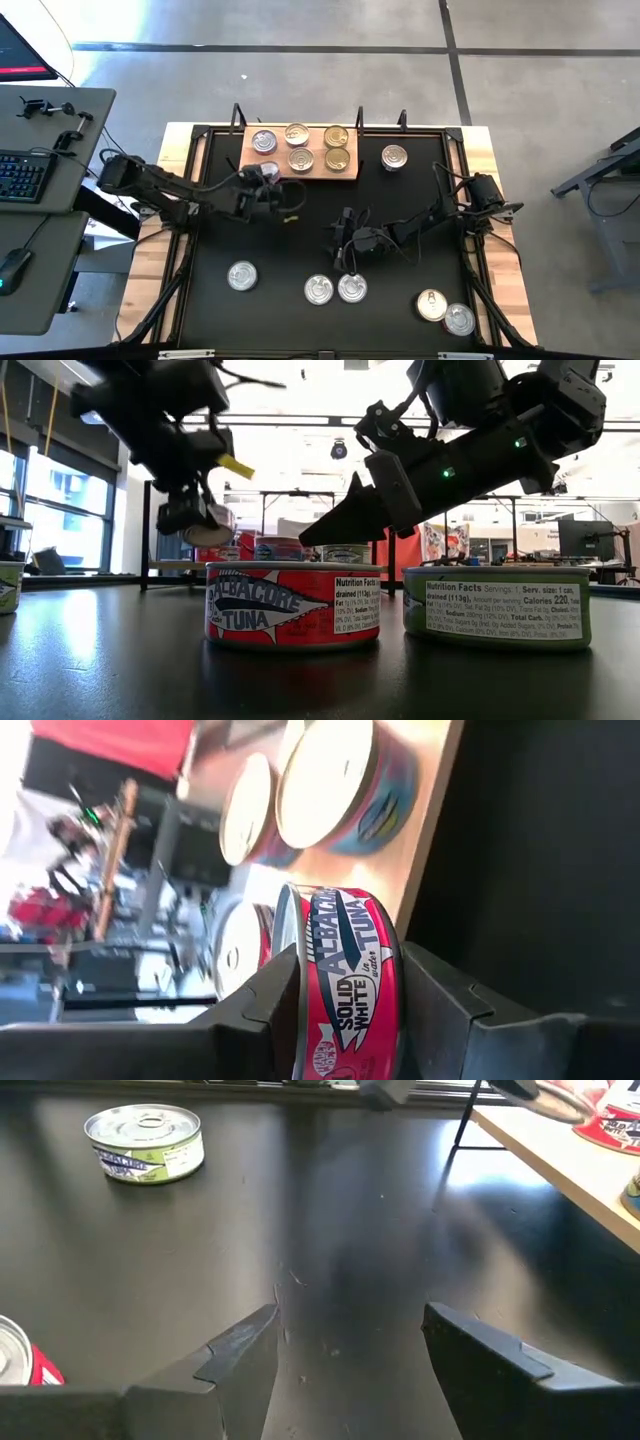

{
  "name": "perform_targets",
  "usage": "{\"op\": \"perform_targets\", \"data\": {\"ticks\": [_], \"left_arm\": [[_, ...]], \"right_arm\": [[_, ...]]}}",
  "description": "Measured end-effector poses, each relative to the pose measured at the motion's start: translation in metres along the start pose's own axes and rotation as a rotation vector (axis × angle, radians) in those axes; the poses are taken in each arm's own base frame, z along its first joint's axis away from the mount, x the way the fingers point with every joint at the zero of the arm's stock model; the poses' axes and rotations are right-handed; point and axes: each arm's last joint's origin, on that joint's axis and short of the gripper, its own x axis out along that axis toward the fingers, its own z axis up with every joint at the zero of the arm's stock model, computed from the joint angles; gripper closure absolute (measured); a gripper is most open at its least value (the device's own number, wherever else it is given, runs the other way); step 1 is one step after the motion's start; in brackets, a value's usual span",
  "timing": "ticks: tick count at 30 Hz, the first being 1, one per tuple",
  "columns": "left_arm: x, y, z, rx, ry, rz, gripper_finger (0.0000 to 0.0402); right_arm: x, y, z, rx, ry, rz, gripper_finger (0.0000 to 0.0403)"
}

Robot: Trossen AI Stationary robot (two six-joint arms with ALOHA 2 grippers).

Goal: Stack canned seafood by type on shelf
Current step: Put the red tuna can on the shelf aligned with the other red tuna can

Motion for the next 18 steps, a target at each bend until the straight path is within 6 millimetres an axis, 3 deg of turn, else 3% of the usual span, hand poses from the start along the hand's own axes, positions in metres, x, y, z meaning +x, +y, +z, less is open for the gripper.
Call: {"op": "perform_targets", "data": {"ticks": [7,18], "left_arm": [[0.028,0.012,-0.005,-0.053,0.106,-0.055,0.0264],[0.043,0.024,-0.009,-0.134,0.157,-0.062,0.025]], "right_arm": [[0.0,0.0,0.0,-0.001,0.001,0.0,0.0164],[0.0,0.0,-0.001,-0.004,0.008,0.002,0.0164]]}}
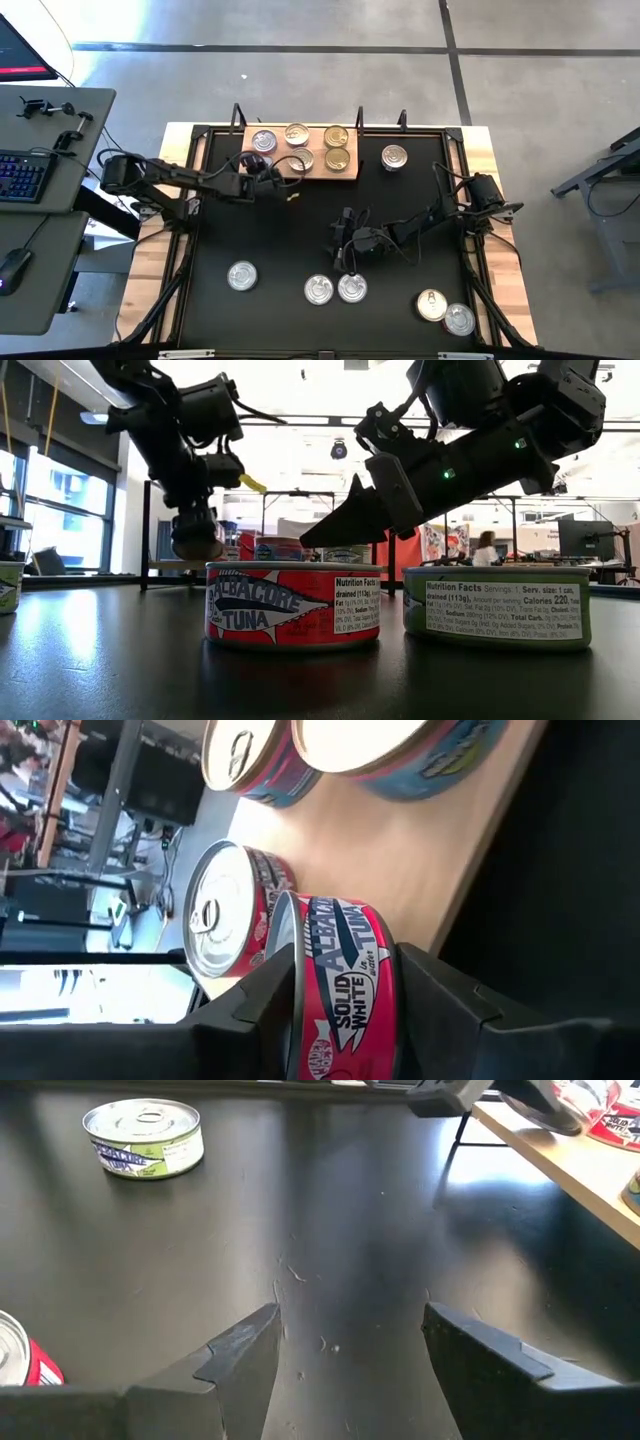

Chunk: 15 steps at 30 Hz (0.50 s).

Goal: Stack canned seafood by type on shelf
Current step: Put the red tuna can on the shelf aligned with the other red tuna can

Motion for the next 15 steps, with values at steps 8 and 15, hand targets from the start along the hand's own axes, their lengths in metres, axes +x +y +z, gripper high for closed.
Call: {"op": "perform_targets", "data": {"ticks": [8,15], "left_arm": [[0.015,0.005,0.001,-0.071,-0.038,-0.034,0.0216],[0.021,0.012,0.002,-0.119,-0.021,-0.018,0.0161]], "right_arm": [[0.0,0.0,0.0,0.0,0.0,0.0,0.0164],[0.0,0.0,0.0,0.0,0.001,0.0,0.0164]]}}
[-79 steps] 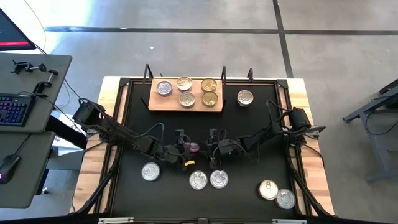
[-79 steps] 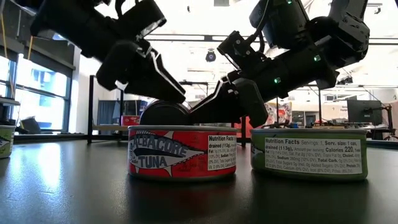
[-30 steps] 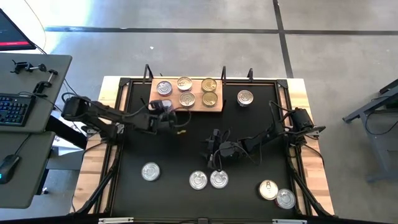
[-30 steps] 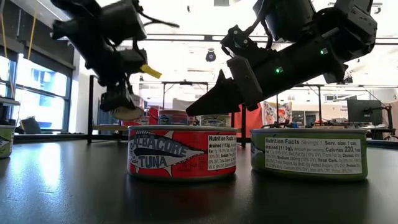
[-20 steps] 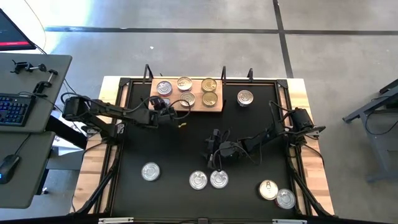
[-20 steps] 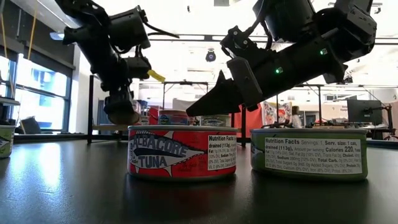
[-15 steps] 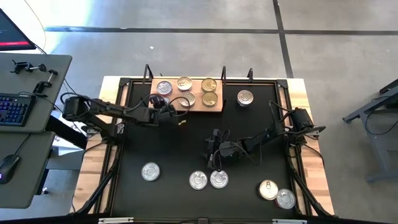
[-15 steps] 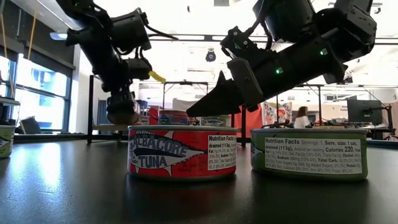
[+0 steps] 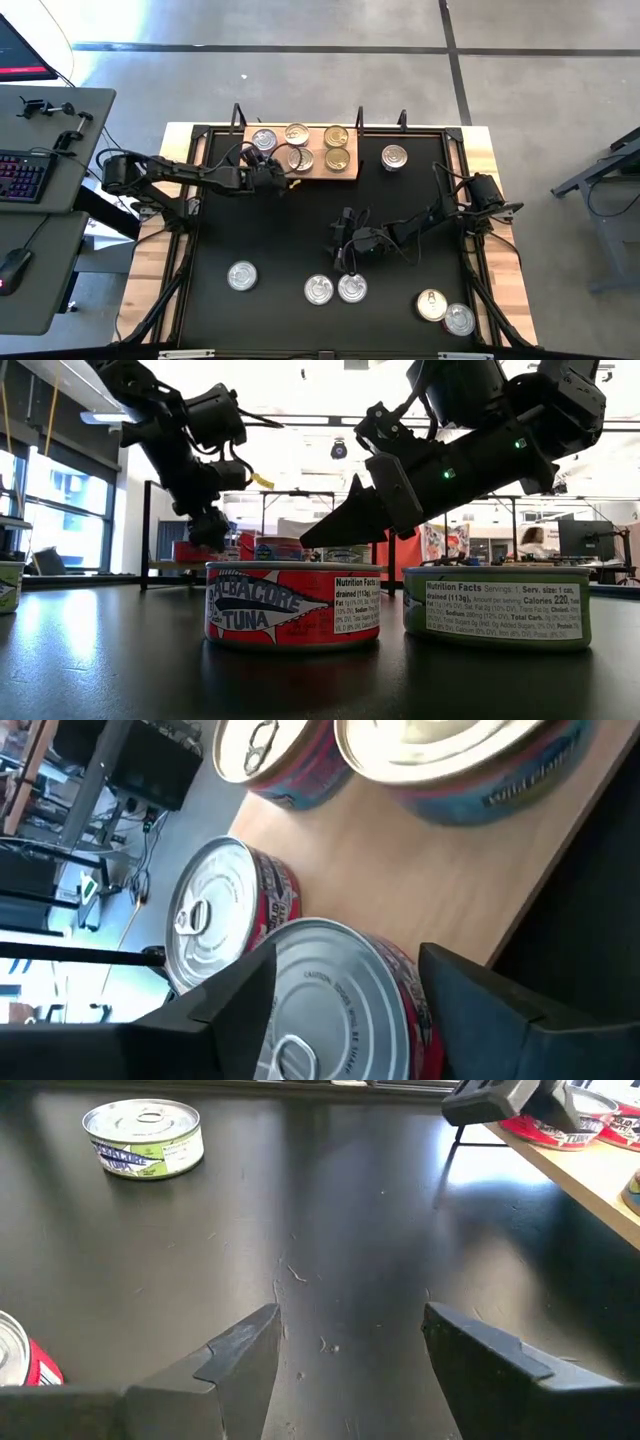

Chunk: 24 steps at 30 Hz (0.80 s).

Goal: Stack canned seafood by type on shelf
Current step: Put the red tuna can on the shelf aligned with the other red tuna can

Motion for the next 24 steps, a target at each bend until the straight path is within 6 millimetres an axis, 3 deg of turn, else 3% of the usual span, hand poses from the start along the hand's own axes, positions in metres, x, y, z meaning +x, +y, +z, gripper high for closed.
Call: {"op": "perform_targets", "data": {"ticks": [6,12,19,24], "left_arm": [[-0.006,0.003,0.013,-0.02,-0.028,0.006,0.015],[-0.024,0.004,0.029,-0.118,-0.024,-0.072,0.0157],[-0.013,0.02,0.022,-0.298,0.169,-0.222,0.0216],[0.001,0.029,0.016,-0.298,0.248,-0.227,0.0269]], "right_arm": [[0.0,0.0,0.0,0.0,0.0,0.0,0.0164],[0.0,0.0,0.0,0.0,0.0,0.0,0.0164],[0.0,0.0,0.0,0.007,0.0,-0.001,0.0164],[0.0,-0.001,0.0,0.008,0.0,-0.004,0.0164]]}}
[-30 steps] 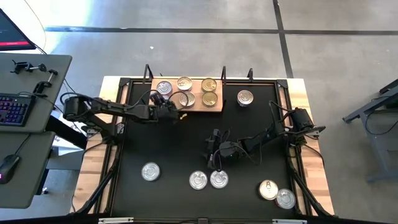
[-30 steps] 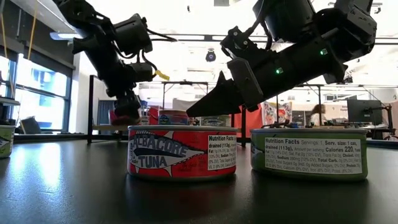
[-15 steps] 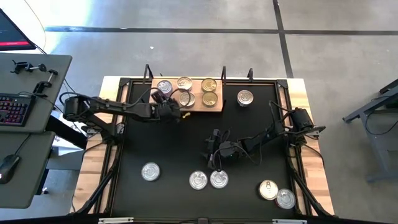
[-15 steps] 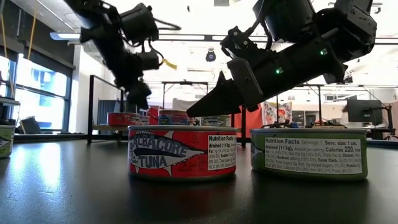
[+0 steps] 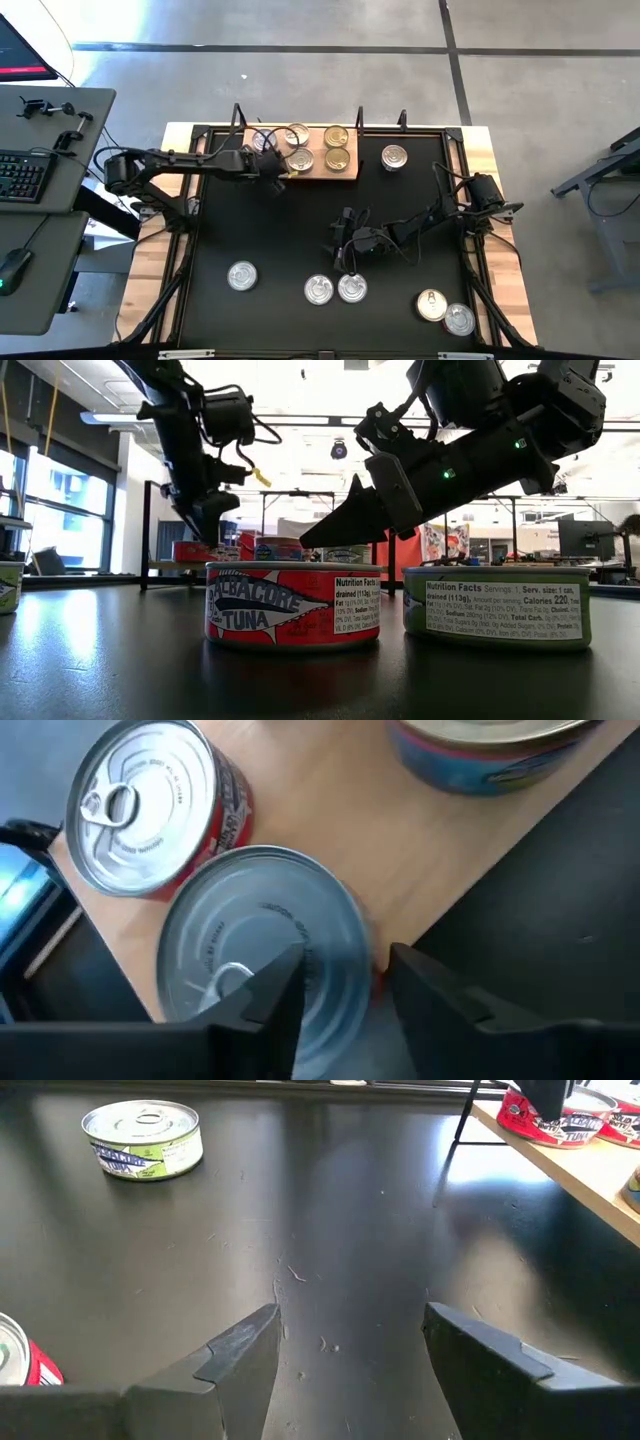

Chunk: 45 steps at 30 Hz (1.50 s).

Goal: Stack canned seafood by type on shelf
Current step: Put the red tuna can on the shelf aligned with the other red tuna can, then stack the green tuna can on top of the green tuna can on the shelf

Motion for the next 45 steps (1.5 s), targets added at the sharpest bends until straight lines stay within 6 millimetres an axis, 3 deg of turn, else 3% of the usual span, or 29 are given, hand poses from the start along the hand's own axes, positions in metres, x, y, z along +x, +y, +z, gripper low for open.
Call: {"op": "perform_targets", "data": {"ticks": [7,13,18,25,32,39,45], "left_arm": [[0.013,0.011,0.006,0.071,0.004,0.04,0.0321],[0.005,0.007,0.01,0.092,-0.066,0.026,0.0336],[-0.016,-0.012,0.004,0.117,-0.125,-0.029,0.0337],[-0.052,-0.062,-0.017,0.114,-0.242,-0.141,0.0337],[-0.079,-0.117,-0.044,0.132,-0.386,-0.278,0.0337],[-0.088,-0.173,-0.063,0.159,-0.565,-0.421,0.0337],[-0.07,-0.214,-0.076,0.209,-0.666,-0.483,0.0337]], "right_arm": [[0.001,-0.001,0.0,0.008,0.001,-0.004,0.0164],[0.001,-0.001,-0.001,0.009,0.006,-0.004,0.0164],[0.001,-0.002,-0.002,0.024,0.022,-0.006,0.0164],[-0.01,0.013,0.0,-0.079,0.008,-0.056,0.0164],[-0.06,0.023,0.026,-0.155,0.067,-0.212,0.0164],[-0.136,0.036,0.063,-0.136,0.085,0.169,0.0166],[-0.178,0.056,0.064,-0.025,0.107,0.338,0.0202]]}}
